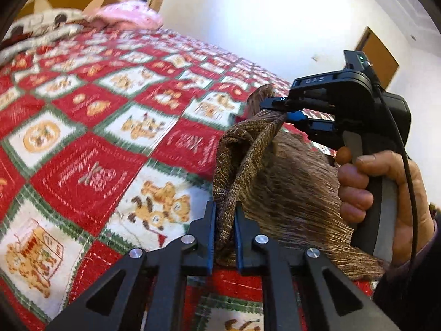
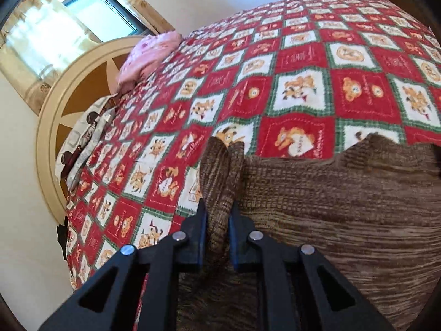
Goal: Fold small clothes
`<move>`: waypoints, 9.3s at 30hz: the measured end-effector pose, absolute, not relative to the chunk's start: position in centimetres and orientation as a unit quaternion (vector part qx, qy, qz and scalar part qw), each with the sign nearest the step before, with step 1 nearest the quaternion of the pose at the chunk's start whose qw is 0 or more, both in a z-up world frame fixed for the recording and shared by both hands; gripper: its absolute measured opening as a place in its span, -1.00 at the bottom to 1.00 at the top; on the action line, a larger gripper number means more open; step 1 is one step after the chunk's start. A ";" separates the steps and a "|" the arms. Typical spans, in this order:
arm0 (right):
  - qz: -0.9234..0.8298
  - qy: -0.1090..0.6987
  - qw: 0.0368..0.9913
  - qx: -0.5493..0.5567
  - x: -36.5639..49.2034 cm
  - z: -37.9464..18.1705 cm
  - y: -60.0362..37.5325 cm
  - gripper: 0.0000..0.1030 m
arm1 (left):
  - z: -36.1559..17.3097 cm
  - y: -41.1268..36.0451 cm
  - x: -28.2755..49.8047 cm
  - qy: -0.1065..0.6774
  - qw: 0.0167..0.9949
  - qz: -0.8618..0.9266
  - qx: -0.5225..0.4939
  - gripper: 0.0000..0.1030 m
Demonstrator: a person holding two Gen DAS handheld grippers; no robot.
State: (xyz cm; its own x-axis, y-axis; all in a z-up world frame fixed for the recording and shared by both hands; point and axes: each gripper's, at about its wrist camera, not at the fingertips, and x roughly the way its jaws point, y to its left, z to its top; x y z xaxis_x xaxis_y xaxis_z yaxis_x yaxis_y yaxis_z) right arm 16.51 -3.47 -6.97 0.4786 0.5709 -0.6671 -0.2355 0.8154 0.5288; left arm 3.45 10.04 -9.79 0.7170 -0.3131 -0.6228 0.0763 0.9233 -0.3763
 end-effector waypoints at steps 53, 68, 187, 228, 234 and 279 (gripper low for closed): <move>0.069 0.434 0.876 0.198 11.6 -9.4 -31.1 -0.65 | -3.1 -9.0 -2.0 0.293 0.893 -0.340 0.022 -0.90; 0.151 0.444 0.850 0.240 -3.2 -8.8 -28.4 -0.09 | -5.3 -3.5 -0.9 0.357 0.887 -0.290 -0.031 -0.90; -0.018 0.388 0.902 0.187 -9.0 -2.7 -26.9 0.22 | -6.5 -7.0 0.3 0.480 0.831 -0.278 -0.052 0.14; -0.037 0.386 0.904 0.183 -3.6 -3.9 -29.6 0.42 | -4.8 -10.6 8.5 0.476 0.847 -0.236 0.030 0.16; -0.053 0.377 0.904 0.192 -0.6 -4.6 -30.6 0.42 | -5.9 -12.0 10.3 0.460 0.862 -0.213 0.035 0.16; -0.015 0.398 0.904 0.157 4.8 -10.9 -29.9 -0.10 | -10.4 -13.1 12.8 0.437 0.866 -0.240 -0.036 0.12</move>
State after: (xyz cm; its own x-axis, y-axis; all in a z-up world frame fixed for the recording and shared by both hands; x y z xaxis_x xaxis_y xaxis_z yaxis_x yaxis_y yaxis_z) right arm 4.85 -29.92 -10.87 0.6823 0.0982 -0.7244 0.1519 0.9502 0.2719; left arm 12.78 -13.11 -10.37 0.5026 -0.4464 -0.7404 0.3836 0.8826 -0.2717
